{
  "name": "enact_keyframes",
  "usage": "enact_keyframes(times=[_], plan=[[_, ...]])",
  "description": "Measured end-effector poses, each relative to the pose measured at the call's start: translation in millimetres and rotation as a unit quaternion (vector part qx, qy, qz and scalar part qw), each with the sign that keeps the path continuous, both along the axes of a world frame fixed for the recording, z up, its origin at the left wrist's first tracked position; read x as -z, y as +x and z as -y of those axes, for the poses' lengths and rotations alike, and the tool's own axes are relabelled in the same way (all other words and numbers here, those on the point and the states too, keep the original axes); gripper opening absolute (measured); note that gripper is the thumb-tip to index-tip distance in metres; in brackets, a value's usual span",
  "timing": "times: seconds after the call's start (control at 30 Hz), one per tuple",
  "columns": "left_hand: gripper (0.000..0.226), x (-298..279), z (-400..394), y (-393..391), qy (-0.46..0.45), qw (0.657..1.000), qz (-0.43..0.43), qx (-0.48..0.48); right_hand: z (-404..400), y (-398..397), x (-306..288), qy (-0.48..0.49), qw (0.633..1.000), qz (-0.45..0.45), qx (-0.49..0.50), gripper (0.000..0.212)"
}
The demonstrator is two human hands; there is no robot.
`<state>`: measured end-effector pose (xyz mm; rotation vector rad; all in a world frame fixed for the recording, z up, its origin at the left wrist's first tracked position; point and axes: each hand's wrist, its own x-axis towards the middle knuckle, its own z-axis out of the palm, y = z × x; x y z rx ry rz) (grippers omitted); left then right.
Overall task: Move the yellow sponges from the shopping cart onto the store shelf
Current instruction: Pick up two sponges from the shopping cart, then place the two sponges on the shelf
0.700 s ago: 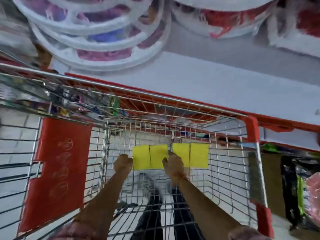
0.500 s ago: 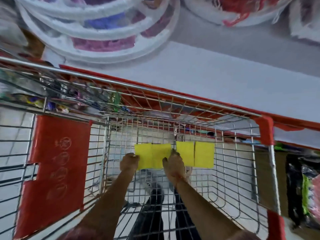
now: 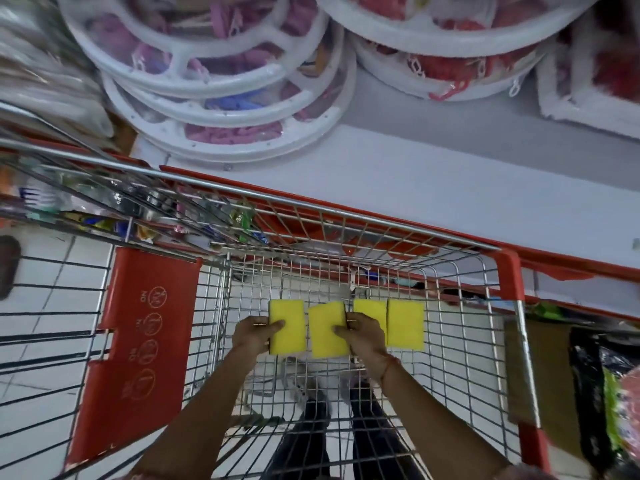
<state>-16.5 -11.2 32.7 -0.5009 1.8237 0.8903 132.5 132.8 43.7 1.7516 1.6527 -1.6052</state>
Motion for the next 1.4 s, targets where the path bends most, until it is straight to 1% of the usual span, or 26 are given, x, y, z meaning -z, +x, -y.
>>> enact_keyframes(times=[0.03, 0.13, 0.17, 0.27, 0.33, 0.4, 0.47, 0.5, 0.57, 0.6, 0.67, 0.77, 0.87, 0.93, 1.0, 1.17, 1.23, 1.4], plan=[[0.039, -12, -2, -1, 0.019, 1.000, 0.010, -0.006, -3, 3, -7, -0.009, 1.000, -0.007, 0.010, 0.057], [0.019, -47, -8, 0, 0.075, 0.997, 0.032, -0.012, -15, 15, -32, -0.051, 0.996, -0.051, 0.051, 0.054], [0.017, -58, -9, -1, 0.089, 0.995, 0.039, -0.011, -19, 20, -42, -0.066, 0.993, -0.066, 0.067, 0.054], [0.015, -90, -17, -4, 0.132, 0.990, 0.045, 0.015, -31, 32, -77, -0.105, 0.983, -0.113, 0.095, 0.050], [0.019, -111, -23, -6, 0.152, 0.987, 0.044, 0.029, -39, 38, -101, -0.118, 0.977, -0.142, 0.102, 0.045], [0.025, -132, -30, -8, 0.180, 0.981, 0.047, 0.049, -47, 41, -126, -0.119, 0.974, -0.164, 0.102, 0.035], [0.025, -156, -38, -7, 0.210, 0.974, 0.044, 0.072, -56, 44, -149, -0.117, 0.969, -0.191, 0.109, 0.024], [0.021, -166, -42, -5, 0.220, 0.971, 0.039, 0.079, -60, 47, -160, -0.113, 0.965, -0.205, 0.116, 0.024], [0.014, -188, -51, -6, 0.240, 0.967, 0.019, 0.082, -73, 51, -180, -0.098, 0.959, -0.236, 0.122, 0.034], [0.013, -199, -56, -7, 0.250, 0.964, 0.010, 0.085, -79, 51, -191, -0.091, 0.957, -0.247, 0.119, 0.041], [0.020, -218, -65, -8, 0.273, 0.957, 0.000, 0.100, -91, 53, -212, -0.081, 0.953, -0.270, 0.109, 0.054], [0.029, -253, -84, -12, 0.308, 0.944, -0.018, 0.120, -110, 56, -253, -0.062, 0.943, -0.312, 0.101, 0.048], [0.029, -292, -107, -13, 0.339, 0.929, -0.045, 0.137, -131, 61, -296, -0.035, 0.934, -0.345, 0.081, 0.049], [0.030, -318, -120, -11, 0.360, 0.919, -0.057, 0.150, -143, 66, -321, -0.017, 0.931, -0.359, 0.067, 0.040], [0.030, -342, -135, -12, 0.376, 0.910, -0.071, 0.159, -157, 68, -344, 0.004, 0.928, -0.370, 0.047, 0.036], [0.021, -397, -172, -12, 0.410, 0.890, -0.101, 0.173, -192, 71, -397, 0.059, 0.917, -0.393, 0.023, 0.038], [0.018, -421, -188, -13, 0.428, 0.878, -0.118, 0.179, -206, 69, -420, 0.085, 0.908, -0.410, 0.019, 0.036], [0.027, -478, -237, -19, 0.454, 0.853, -0.164, 0.197, -248, 56, -472, 0.127, 0.888, -0.441, 0.033, 0.028]])
